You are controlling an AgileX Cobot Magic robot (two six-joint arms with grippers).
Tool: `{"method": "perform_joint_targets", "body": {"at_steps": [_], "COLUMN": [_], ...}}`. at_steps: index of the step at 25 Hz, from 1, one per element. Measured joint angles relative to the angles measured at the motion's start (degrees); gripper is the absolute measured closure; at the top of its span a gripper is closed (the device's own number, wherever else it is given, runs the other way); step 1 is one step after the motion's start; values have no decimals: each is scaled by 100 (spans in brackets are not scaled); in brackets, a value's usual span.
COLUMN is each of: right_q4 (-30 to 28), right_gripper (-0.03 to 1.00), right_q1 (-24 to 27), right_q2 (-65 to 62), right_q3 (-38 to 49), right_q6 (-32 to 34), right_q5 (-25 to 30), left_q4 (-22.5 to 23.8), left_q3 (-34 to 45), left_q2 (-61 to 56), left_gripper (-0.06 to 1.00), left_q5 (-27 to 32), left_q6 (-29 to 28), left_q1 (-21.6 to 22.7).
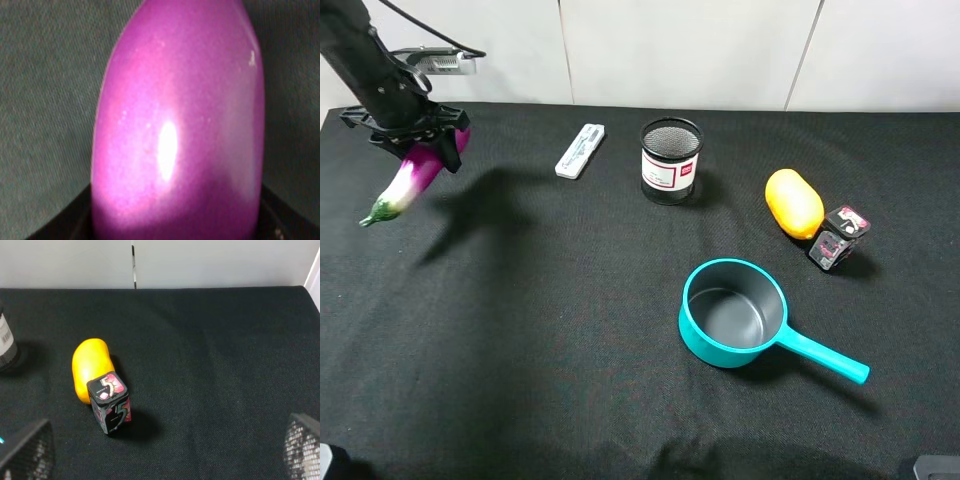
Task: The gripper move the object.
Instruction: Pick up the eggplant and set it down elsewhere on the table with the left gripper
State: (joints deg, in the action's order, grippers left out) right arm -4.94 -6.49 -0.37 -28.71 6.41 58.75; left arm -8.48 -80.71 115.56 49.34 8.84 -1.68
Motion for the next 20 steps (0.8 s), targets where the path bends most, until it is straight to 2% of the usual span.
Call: {"method": "perform_joint_targets", "body": {"at_steps": [6, 12, 20], "right_q4": [0, 0, 0], "right_gripper": [27, 27, 27], "right_q1": [0, 0, 0], "right_q2": [0, 0, 0], "right_q3": [0, 0, 0], "right_q6": [0, 0, 0], "right_q5": [0, 0, 0], "left_q4": [16, 401, 587], "left_q3": [-37, -37, -37], "left_q2": [-407, -768, -977], "left_gripper": [36, 36, 36], "left_q5": [305, 667, 833], "left_q6": [-143, -423, -665], "left_q1": [-27, -161, -610]}}
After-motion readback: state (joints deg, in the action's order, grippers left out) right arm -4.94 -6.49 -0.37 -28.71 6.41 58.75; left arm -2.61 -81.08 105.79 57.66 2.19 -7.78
